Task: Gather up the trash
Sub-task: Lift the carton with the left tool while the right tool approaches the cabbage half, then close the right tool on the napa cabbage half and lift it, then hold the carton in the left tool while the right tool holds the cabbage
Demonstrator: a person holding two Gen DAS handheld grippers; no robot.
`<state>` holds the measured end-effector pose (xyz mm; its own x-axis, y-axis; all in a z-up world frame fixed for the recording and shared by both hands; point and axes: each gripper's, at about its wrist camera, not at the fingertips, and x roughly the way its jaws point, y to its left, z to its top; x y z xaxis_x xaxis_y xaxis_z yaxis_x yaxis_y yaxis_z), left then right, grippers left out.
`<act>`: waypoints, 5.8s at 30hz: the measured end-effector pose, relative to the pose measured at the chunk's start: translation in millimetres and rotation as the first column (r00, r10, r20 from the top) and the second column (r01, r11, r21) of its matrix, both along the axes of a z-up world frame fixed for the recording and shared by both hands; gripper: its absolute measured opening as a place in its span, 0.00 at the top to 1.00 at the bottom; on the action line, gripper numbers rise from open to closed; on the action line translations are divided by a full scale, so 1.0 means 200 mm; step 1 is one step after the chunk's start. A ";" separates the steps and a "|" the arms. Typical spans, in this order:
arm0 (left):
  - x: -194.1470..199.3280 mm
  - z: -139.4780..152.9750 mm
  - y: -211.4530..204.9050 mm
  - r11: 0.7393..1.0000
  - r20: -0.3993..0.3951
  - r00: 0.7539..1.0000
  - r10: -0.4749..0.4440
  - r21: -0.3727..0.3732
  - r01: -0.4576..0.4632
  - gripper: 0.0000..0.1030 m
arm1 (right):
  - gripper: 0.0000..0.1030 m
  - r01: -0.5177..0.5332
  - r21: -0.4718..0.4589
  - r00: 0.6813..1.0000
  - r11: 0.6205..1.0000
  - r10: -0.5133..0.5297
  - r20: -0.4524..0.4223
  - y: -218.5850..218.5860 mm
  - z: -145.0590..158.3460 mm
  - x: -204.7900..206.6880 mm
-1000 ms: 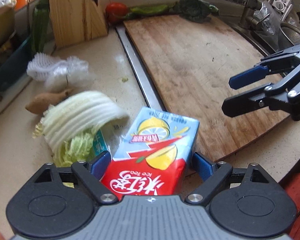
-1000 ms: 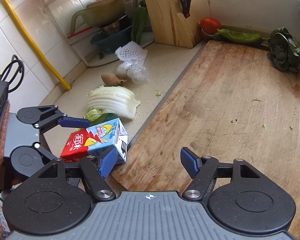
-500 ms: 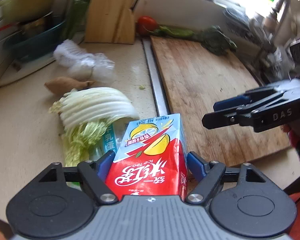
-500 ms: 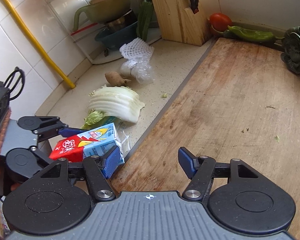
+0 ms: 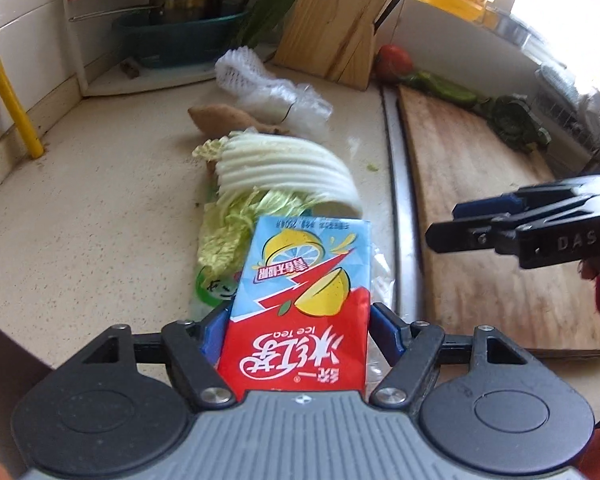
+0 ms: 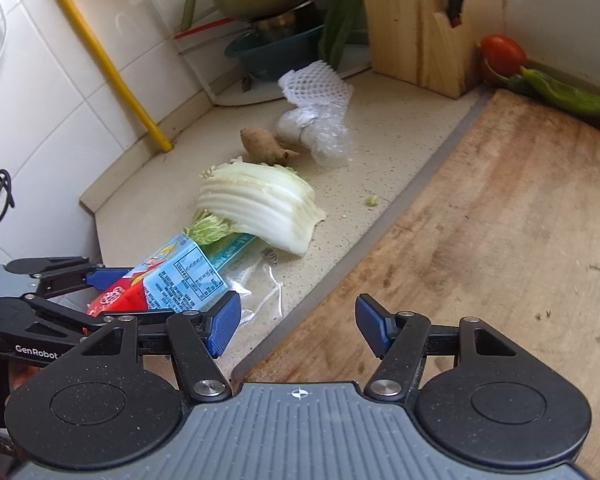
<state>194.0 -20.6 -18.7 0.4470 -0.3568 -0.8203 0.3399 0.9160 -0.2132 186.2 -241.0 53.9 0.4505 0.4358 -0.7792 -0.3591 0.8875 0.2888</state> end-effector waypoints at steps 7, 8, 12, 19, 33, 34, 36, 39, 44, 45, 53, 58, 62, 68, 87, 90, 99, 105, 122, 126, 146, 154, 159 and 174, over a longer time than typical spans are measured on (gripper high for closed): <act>0.08 -0.02 -0.07 1.000 0.017 1.000 0.011 0.029 -0.011 0.31 | 0.31 -0.066 -0.058 0.998 0.996 0.067 0.021 0.07 -0.02 0.07; 0.08 -0.02 -0.08 0.999 0.022 1.000 0.012 0.031 -0.013 0.31 | 0.31 -0.070 -0.065 0.997 0.995 0.072 0.022 0.07 -0.02 0.08; 0.06 -0.01 -0.06 0.999 0.037 0.999 0.039 0.027 -0.040 0.32 | 0.31 -0.087 -0.085 0.996 0.993 0.089 0.023 0.08 -0.03 0.11; 0.03 0.07 0.06 0.990 0.058 0.989 0.135 -0.047 -0.133 0.34 | 0.30 -0.171 -0.111 0.983 0.979 0.178 0.054 0.17 -0.03 0.20; -0.11 0.09 0.19 0.962 0.044 0.967 0.251 -0.117 -0.245 0.34 | 0.35 -0.314 -0.238 0.924 0.919 0.353 0.145 0.46 -0.16 0.32; -0.11 0.09 0.19 0.962 0.043 0.966 0.254 -0.119 -0.247 0.34 | 0.38 -0.304 -0.237 0.927 0.923 0.344 0.148 0.46 -0.16 0.32; -0.12 0.09 0.20 0.961 0.043 0.966 0.256 -0.121 -0.249 0.34 | 0.42 -0.279 -0.221 0.936 0.934 0.316 0.153 0.44 -0.15 0.33; -0.12 0.10 0.21 0.960 0.050 0.965 0.259 -0.126 -0.251 0.35 | 0.42 -0.259 -0.209 0.943 0.943 0.294 0.159 0.42 -0.14 0.35; -0.11 0.08 0.21 0.955 0.051 0.961 0.270 -0.138 -0.261 0.35 | 0.39 -0.284 -0.332 0.894 0.900 0.373 0.247 0.51 -0.15 0.29; -0.11 0.07 0.20 0.954 0.049 0.960 0.276 -0.136 -0.268 0.35 | 0.38 -0.292 -0.353 0.884 0.889 0.392 0.256 0.53 -0.16 0.28; -0.09 -0.04 0.13 0.966 0.006 0.968 0.252 -0.067 -0.251 0.36 | 0.37 -0.292 -0.366 0.873 0.884 0.403 0.276 0.57 -0.15 0.30; -0.07 -0.07 0.13 0.967 -0.023 0.969 0.245 -0.065 -0.246 0.37 | 0.34 -0.305 -0.380 0.865 0.874 0.421 0.273 0.60 -0.16 0.32; -0.07 -0.09 0.14 0.964 -0.034 0.967 0.252 -0.082 -0.254 0.37 | 0.34 -0.322 -0.361 0.863 0.875 0.428 0.267 0.63 -0.18 0.36; -0.06 -0.09 0.18 0.953 -0.059 0.963 0.263 -0.137 -0.269 0.37 | 0.40 -0.291 -0.239 0.917 0.926 0.341 0.207 0.54 -0.14 0.40; -0.05 -0.10 0.16 0.960 -0.038 0.966 0.257 -0.107 -0.260 0.37 | 0.50 -0.098 0.047 0.995 0.994 0.096 0.032 0.32 -0.14 0.65; -0.05 -0.10 0.16 0.959 -0.039 0.966 0.257 -0.111 -0.260 0.37 | 0.59 -0.081 0.064 0.996 0.995 0.079 0.028 0.28 -0.13 0.63; -0.06 -0.10 0.19 0.946 -0.044 0.957 0.288 -0.143 -0.291 0.37 | 0.71 0.074 0.258 0.992 0.963 -0.045 -0.118 -0.01 -0.13 0.59; -0.07 -0.07 0.19 0.943 -0.022 0.953 0.303 -0.140 -0.303 0.37 | 0.71 0.135 0.304 0.986 0.943 -0.096 -0.140 -0.12 -0.14 0.52; -0.06 0.04 0.10 0.946 0.060 0.945 0.323 -0.059 -0.320 0.37 | 0.71 0.138 0.328 0.989 0.934 -0.111 -0.101 -0.19 -0.09 0.42; -0.05 0.05 0.08 0.946 0.066 0.944 0.323 -0.034 -0.321 0.37 | 0.71 0.132 0.325 0.990 0.937 -0.108 -0.090 -0.19 -0.08 0.39; -0.05 -0.02 0.00 0.962 0.062 0.963 0.262 0.056 -0.266 0.37 | 0.62 0.101 0.201 0.994 0.974 -0.092 -0.054 -0.19 -0.13 0.26; -0.02 -0.12 -0.03 0.958 0.060 0.964 0.260 0.109 -0.265 0.26 | 0.46 0.056 0.186 0.997 0.981 -0.047 -0.053 -0.14 -0.15 0.26; -0.03 -0.12 -0.06 0.955 0.083 0.964 0.253 0.135 -0.263 0.25 | 0.46 0.034 0.179 0.998 0.983 -0.024 -0.053 -0.11 -0.15 0.27; -0.15 -0.10 -0.10 0.964 0.089 0.965 0.247 0.083 -0.254 0.37 | 0.47 -0.001 0.157 0.998 0.988 0.011 -0.062 -0.10 -0.17 0.26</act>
